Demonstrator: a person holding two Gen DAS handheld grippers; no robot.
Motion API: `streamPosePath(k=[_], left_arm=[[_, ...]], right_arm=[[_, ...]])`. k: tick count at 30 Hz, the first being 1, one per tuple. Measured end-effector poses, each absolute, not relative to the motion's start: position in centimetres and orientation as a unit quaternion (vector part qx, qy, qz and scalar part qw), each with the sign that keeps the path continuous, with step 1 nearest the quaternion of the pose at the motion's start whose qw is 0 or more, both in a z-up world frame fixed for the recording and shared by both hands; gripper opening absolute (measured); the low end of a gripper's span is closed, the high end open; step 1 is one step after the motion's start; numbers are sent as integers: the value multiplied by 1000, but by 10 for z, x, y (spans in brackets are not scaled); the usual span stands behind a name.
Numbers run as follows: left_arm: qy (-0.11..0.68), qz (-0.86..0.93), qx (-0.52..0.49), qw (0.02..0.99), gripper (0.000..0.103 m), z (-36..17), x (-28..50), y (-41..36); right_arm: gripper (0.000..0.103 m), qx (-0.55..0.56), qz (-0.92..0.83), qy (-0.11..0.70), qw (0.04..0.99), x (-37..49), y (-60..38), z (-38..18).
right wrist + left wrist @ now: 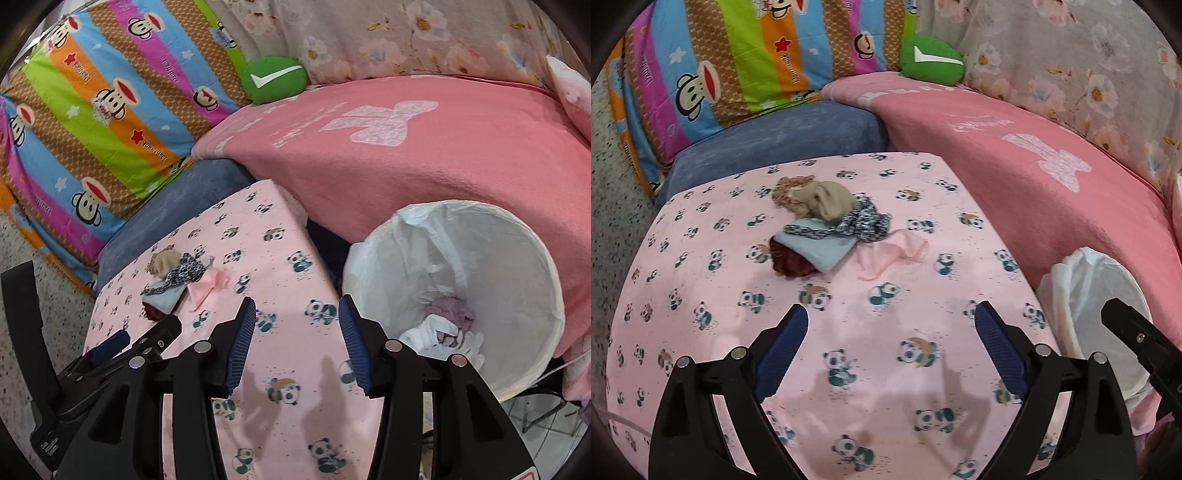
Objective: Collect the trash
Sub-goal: 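Move both open tools back to the remaining items on the bed, then grasp the dark red scrunchie with the left tool while the right tool grasps the pink sheer cloth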
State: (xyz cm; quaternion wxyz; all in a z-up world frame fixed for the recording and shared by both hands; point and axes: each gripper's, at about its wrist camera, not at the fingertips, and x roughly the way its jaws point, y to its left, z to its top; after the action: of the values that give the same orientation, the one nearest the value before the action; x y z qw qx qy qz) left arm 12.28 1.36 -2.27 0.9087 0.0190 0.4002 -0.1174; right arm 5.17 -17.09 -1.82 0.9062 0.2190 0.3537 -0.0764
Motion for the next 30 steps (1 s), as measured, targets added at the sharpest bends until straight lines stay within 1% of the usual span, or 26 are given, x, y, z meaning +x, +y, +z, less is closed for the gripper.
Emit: streamPosePath(k=[11, 15, 20, 23, 26, 28, 30], left_arm=[[415, -50, 11, 908, 89, -46, 164, 109], [423, -48, 4, 905, 89, -56, 184, 126], [437, -66, -1, 897, 88, -74, 210, 125], [443, -85, -7, 892, 85, -83, 222, 120], [450, -98, -12, 888, 80, -89, 232, 115], [452, -110, -21, 885, 72, -92, 238, 112], [455, -121, -34, 882, 67, -93, 241, 111]], right_arm=[[48, 192, -10, 391, 900, 116, -91, -35], [48, 179, -1, 404, 897, 142, -70, -43], [48, 165, 4, 416, 894, 176, -48, -61], [48, 161, 5, 421, 893, 186, -43, -68], [48, 159, 3, 427, 890, 199, -39, -78], [48, 160, 1, 429, 889, 208, -38, -83], [48, 164, -1, 430, 888, 216, -39, -88]])
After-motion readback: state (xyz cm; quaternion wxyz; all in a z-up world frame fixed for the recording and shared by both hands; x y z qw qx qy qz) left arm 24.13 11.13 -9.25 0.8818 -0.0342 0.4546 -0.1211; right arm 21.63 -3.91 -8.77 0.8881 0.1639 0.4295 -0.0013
